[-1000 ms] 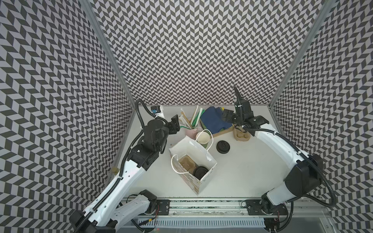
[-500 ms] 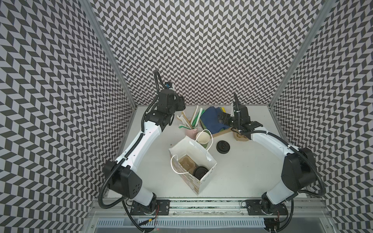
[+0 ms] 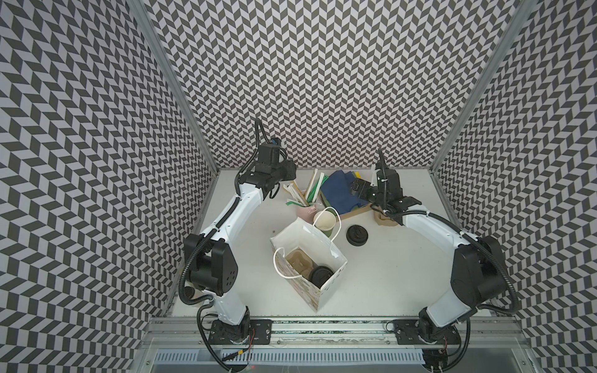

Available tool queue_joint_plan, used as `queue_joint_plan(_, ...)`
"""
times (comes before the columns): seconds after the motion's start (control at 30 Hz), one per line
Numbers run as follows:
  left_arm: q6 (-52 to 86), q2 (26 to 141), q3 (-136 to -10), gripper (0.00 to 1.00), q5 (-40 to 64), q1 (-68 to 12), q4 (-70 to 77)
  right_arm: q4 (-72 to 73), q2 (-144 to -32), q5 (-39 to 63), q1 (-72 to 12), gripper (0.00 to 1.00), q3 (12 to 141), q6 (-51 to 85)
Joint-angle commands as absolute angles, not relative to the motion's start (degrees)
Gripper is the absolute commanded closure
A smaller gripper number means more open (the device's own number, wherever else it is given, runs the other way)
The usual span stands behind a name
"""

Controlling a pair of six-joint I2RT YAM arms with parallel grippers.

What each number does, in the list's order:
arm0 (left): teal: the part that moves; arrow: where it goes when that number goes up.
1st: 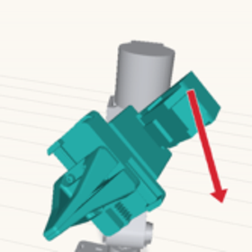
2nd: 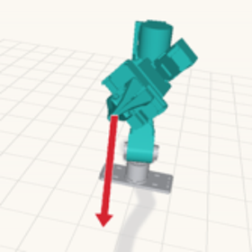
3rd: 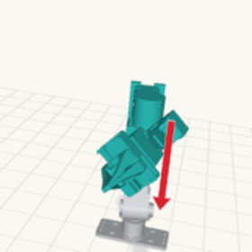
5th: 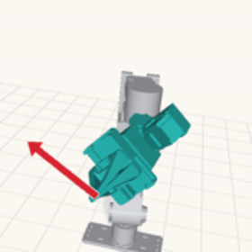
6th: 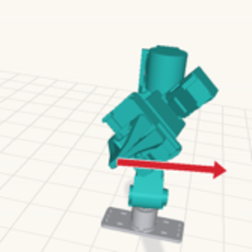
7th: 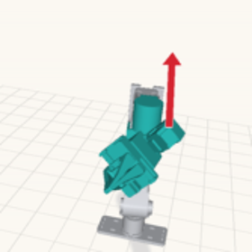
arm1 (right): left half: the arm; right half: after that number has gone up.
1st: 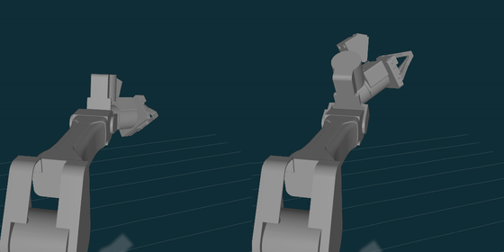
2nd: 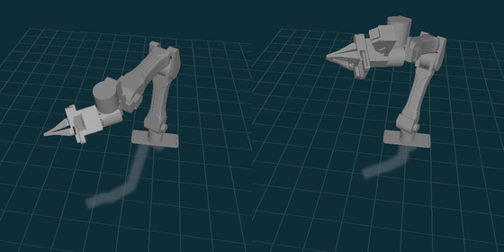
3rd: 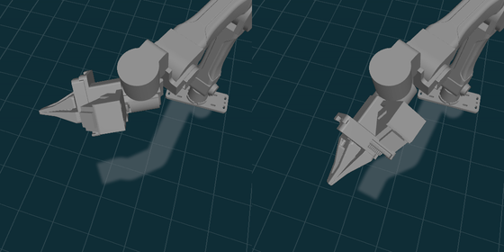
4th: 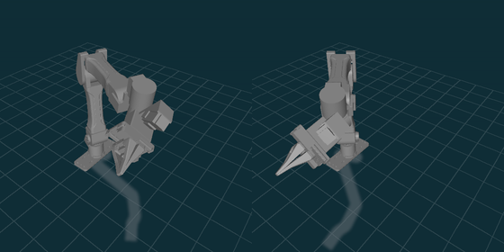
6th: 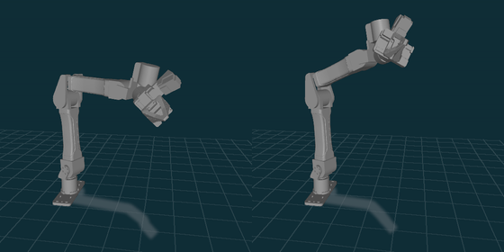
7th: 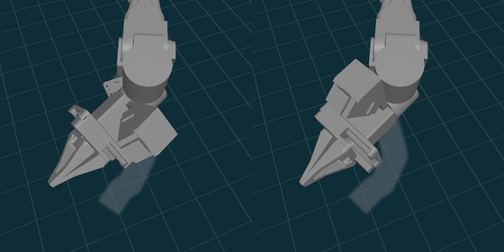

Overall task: Pack a coffee takeout order
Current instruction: Pick up the straw from the storage cup.

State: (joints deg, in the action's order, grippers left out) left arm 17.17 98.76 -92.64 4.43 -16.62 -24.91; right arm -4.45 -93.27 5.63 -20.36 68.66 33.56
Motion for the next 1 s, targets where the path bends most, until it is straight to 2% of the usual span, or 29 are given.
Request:
queue_joint_plan(0.0, 16.4, 98.5, -91.5, 0.56, 8.6, -16.9, -23.6, -0.5, -92.1, 7.8, -20.0, 0.02, 68.4, 34.3)
queue_joint_plan(0.3, 16.1, 98.4, -89.3, 0.52, 3.4, -17.0, -24.4, -0.9, -91.0, 8.7, -20.0, 0.02, 67.8, 34.1)
queue_joint_plan(0.7, 16.0, 100.6, -89.9, 0.61, 2.0, -18.9, -25.4, -1.3, -89.3, 8.8, -20.1, 0.02, 67.5, 33.8)
queue_joint_plan(0.97, 15.6, 100.6, -89.8, 0.58, -1.1, -19.1, -25.8, -1.5, -89.2, 9.4, -20.1, 0.02, 67.4, 33.8)
